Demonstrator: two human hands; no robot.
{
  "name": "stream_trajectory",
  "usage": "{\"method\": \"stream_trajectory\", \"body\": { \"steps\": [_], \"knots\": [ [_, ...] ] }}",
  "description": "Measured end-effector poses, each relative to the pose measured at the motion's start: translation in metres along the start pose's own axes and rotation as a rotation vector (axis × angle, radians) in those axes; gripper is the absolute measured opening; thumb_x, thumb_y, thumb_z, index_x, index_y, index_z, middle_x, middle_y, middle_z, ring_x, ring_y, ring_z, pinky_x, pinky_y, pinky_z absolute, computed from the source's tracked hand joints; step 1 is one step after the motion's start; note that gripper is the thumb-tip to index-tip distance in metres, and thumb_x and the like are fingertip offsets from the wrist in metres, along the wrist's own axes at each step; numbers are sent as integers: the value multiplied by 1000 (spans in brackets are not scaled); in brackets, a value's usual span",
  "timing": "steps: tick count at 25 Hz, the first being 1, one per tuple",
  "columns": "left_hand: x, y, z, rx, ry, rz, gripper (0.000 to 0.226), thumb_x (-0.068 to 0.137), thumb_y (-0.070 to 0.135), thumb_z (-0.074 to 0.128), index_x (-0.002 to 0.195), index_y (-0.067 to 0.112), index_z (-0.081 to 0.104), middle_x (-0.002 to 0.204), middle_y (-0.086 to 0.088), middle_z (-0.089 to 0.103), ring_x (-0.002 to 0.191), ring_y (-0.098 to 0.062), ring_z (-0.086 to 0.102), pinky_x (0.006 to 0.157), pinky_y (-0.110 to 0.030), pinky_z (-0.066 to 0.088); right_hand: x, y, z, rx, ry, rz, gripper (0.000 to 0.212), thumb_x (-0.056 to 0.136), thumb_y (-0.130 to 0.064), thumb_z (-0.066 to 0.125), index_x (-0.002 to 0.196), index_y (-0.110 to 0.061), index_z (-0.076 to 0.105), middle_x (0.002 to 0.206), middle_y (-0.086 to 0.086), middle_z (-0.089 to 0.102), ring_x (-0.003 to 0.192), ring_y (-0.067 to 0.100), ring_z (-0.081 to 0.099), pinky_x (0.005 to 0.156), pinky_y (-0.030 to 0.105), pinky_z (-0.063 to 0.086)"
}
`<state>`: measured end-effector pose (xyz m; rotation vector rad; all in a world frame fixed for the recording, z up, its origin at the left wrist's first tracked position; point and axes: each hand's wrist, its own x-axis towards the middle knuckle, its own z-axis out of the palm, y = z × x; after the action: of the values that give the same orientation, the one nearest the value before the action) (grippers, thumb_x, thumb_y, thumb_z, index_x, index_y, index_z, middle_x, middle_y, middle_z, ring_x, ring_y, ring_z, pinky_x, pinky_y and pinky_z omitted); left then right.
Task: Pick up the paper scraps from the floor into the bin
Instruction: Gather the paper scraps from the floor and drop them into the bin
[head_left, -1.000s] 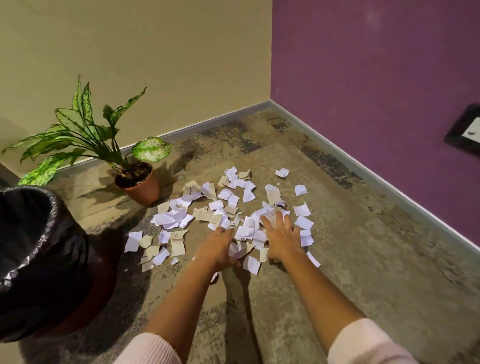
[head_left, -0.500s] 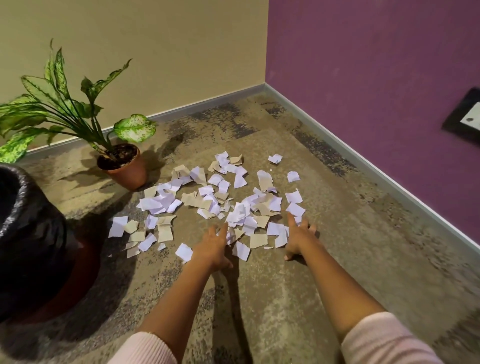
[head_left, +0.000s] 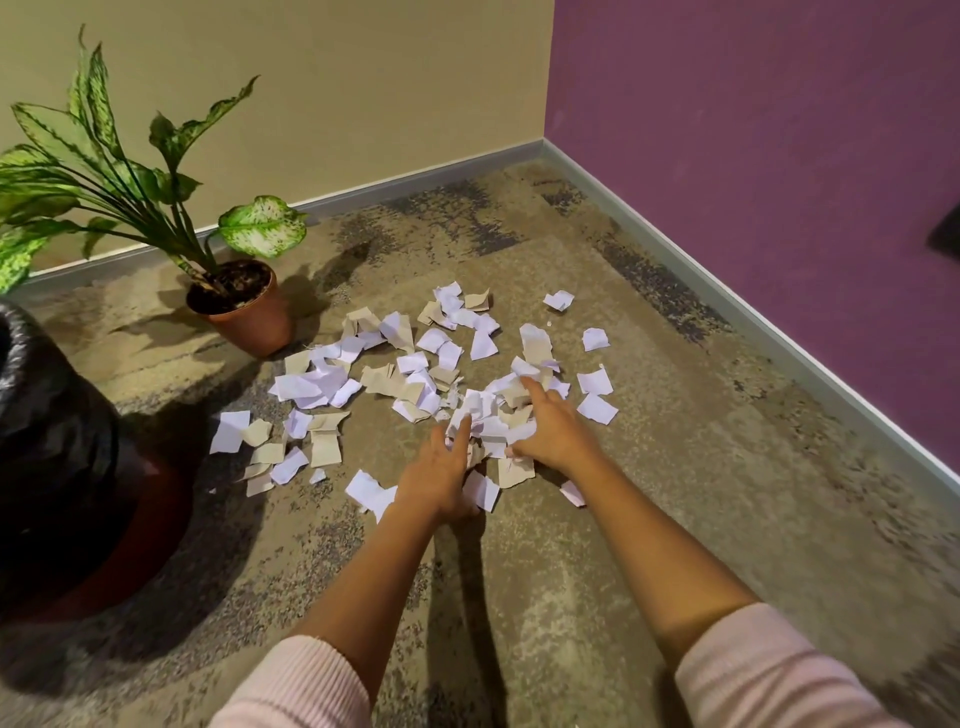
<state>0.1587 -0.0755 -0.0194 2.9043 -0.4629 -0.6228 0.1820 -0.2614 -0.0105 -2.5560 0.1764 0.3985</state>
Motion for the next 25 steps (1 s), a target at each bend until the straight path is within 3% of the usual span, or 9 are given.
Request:
{"method": "stream_trajectory", "body": {
  "steps": [3,6,12,16,20,23,25],
  "knots": [
    [10,0,-2,105,-16,56,145,61,52,84,144,33,-33,158,-13,-25,148,-38,-3,106,-53,41,9,19,-21,-3,38,15,108,64,-39,83,149,-35,16,148,11,30,138,36,26,101,50,40],
    [24,2,-5,118,-7,56,148,58,55,85,140,37,-37,154,-11,-36,148,-39,-8,107,-53,40,17,37,-38,-56,37,61,114,58,-45,87,147,-40,17,149,16,24,141,36,13,104,55,37],
    [56,3,-19,77,-9,50,145,58,49,87,148,34,-26,157,-14,-28,147,-41,7,110,-53,36,43,44,-42,-180,-203,115,139,47,-58,88,150,-43,-5,160,14,-3,146,44,-6,115,61,16],
    [67,3,-27,106,-73,65,143,57,46,89,150,35,-20,160,-12,-15,146,-40,8,106,-54,38,51,22,-29,-202,-267,22,140,49,-51,90,149,-45,-9,161,1,-7,146,41,-4,113,62,20],
    [73,1,-28,165,-114,73,113,62,49,85,152,37,16,158,-7,12,139,-36,20,102,-51,43,52,-2,-9,-318,-326,-25,131,54,-45,89,147,-49,-2,161,-1,-11,146,41,-11,112,65,19],
    [72,-2,-26,77,-60,56,76,78,37,74,145,28,39,148,-8,31,131,-34,33,100,-47,45,46,-9,7,-411,-299,-63,102,62,-36,86,144,-45,25,155,4,6,142,41,2,111,59,27],
    [67,-5,-25,24,13,60,48,87,28,61,134,18,53,135,-12,43,120,-33,46,93,-42,48,41,-11,11,-333,-232,-74,80,68,-28,83,136,-40,42,150,5,18,137,39,15,111,49,31]
  ]
}}
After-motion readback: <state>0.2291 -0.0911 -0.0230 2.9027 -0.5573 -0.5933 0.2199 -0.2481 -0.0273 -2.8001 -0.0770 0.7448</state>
